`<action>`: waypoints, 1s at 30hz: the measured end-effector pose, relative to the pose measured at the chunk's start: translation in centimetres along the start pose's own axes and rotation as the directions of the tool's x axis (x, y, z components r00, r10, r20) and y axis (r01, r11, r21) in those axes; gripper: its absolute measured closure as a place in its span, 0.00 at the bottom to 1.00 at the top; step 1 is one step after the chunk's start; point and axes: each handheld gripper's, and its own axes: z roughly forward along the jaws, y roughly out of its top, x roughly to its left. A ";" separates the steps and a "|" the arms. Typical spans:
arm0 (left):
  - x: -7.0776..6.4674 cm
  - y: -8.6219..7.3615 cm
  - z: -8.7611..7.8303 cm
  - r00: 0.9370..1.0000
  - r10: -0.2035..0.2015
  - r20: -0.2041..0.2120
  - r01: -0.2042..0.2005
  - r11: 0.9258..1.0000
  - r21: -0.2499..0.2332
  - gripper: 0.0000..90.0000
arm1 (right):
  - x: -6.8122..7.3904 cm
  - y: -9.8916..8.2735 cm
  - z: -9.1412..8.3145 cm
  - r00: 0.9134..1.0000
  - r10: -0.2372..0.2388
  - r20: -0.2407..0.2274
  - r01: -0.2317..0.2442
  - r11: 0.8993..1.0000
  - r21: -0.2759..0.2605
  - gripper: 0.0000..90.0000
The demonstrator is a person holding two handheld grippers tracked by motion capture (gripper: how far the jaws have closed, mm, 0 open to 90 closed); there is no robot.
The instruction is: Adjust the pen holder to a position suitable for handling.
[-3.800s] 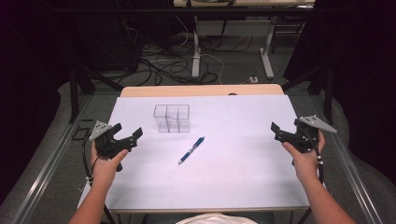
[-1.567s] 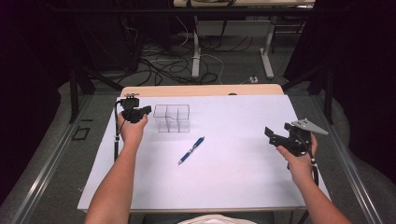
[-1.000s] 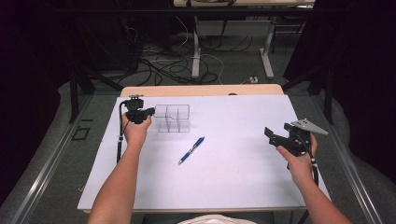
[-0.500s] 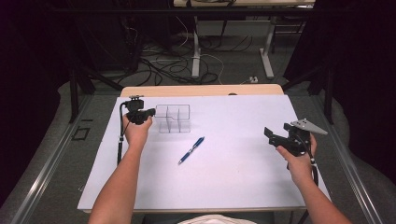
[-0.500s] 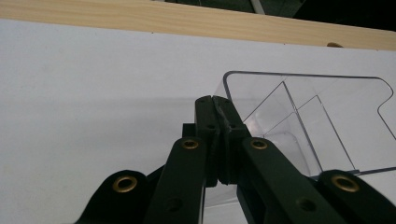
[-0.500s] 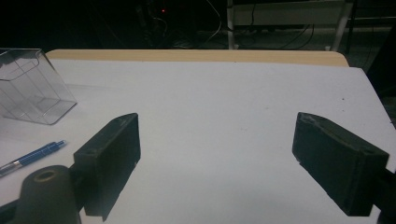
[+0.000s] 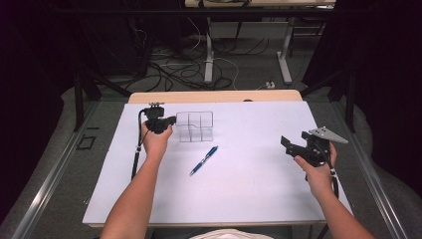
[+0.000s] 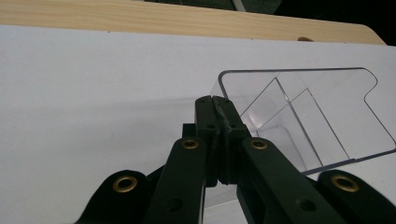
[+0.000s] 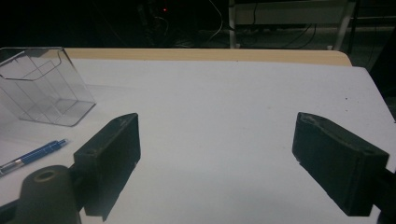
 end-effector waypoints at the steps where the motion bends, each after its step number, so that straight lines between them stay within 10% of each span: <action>1: -0.2 0.0 0.1 1.000 -0.001 0.000 0.001 1.000 0.001 1.00 | 0.0 0.0 0.0 1.000 0.000 -0.002 0.000 1.000 -0.001 0.17; 30: -5.5 0.1 2.9 0.998 0.010 0.059 -0.009 1.000 -0.020 1.00 | 0.1 -0.1 0.2 1.000 -0.016 -0.013 0.016 1.000 -0.003 0.17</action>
